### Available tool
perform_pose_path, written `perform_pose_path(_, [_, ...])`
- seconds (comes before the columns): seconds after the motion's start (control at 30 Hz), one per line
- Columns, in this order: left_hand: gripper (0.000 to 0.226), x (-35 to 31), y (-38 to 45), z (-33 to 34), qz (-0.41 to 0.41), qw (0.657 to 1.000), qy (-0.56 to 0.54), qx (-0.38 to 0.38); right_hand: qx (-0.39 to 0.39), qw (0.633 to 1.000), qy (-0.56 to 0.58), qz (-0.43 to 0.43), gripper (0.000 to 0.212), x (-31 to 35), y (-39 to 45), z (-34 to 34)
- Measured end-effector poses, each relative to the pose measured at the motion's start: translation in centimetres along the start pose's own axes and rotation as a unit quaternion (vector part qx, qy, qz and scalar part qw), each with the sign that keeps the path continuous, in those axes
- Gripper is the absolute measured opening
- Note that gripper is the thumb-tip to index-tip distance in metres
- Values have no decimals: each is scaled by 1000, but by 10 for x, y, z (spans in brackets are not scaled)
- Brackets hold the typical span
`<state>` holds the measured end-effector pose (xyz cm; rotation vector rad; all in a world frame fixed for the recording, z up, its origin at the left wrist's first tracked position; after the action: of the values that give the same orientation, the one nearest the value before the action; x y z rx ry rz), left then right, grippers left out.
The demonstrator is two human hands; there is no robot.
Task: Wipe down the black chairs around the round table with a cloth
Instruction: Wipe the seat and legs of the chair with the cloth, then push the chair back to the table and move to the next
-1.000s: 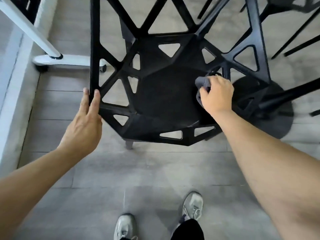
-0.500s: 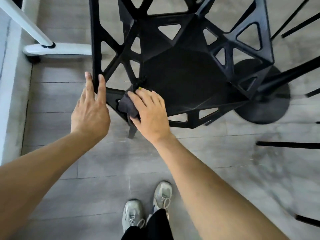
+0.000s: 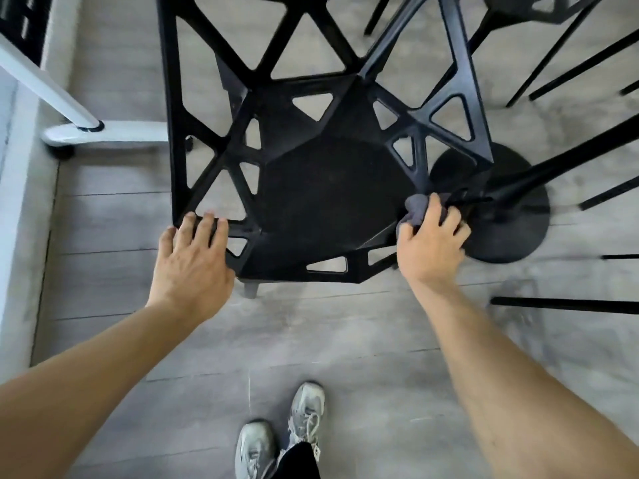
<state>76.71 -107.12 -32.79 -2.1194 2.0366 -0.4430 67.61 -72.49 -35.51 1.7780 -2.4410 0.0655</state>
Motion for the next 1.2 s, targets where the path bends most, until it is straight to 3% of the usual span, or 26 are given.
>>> perform_pose_path(0.07, [68, -2, 3, -10, 2, 1000, 0, 25, 46, 999, 2, -19, 65, 14, -10, -4])
perform_pose_path(0.23, [52, -19, 1, -43, 46, 998, -29, 20, 188, 966, -27, -174, 62, 71, -45, -18])
perform_pose_path(0.33, [47, -29, -8, -81, 71, 996, -49, -9, 231, 956, 15, -178, 59, 82, -52, -42])
perform_pose_path(0.67, [44, -10, -62, -251, 65, 986, -95, -118, 153, 959, 188, -146, 60, 112, -40, -217])
perform_pose_path(0.87, [41, 19, -102, -344, 62, 977, -121, -166, 98, 960, 219, -145, 61, 141, -50, -320])
perform_pose_path(1.2, [42, 110, -143, -419, 62, 966, -161, -191, 60, 964, 236, -103, 61, 217, -99, -417])
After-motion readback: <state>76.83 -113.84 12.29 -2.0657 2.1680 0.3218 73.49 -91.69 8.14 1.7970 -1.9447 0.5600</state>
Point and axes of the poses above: each hand's wrist, its own y-axis towards the middle knuckle, its own z-axis out of the palm, x = y × z, the point moved 4 cm from there along y, towards the middle knuckle
